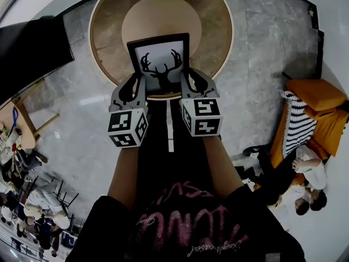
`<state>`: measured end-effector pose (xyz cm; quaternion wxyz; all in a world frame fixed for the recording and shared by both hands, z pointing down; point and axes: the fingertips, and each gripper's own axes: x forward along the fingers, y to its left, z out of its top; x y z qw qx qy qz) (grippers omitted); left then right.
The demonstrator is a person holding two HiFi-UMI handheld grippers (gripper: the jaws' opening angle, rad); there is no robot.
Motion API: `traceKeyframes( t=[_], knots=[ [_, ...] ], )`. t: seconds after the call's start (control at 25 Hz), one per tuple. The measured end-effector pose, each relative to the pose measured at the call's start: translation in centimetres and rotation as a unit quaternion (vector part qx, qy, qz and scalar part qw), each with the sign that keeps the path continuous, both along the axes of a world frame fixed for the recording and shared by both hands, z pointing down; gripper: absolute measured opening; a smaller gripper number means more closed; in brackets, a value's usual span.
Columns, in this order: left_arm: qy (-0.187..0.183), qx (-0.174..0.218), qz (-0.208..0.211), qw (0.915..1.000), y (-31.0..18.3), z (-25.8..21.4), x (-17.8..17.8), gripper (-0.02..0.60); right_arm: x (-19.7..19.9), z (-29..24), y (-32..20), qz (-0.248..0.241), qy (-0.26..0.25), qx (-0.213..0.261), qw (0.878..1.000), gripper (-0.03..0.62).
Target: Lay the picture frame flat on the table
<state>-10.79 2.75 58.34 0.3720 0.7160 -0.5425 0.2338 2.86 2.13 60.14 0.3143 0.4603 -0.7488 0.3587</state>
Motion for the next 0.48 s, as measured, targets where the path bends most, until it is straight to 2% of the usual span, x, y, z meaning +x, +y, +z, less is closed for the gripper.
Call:
traceKeyframes(
  t=[0.48],
  knots=[
    [-0.003,-0.054,0.001,0.9985,3.2,5.8,0.6,0.072,0.6,5.9,3.3,-0.005,0.007,-0.057,0.998,0.08]
  ],
)
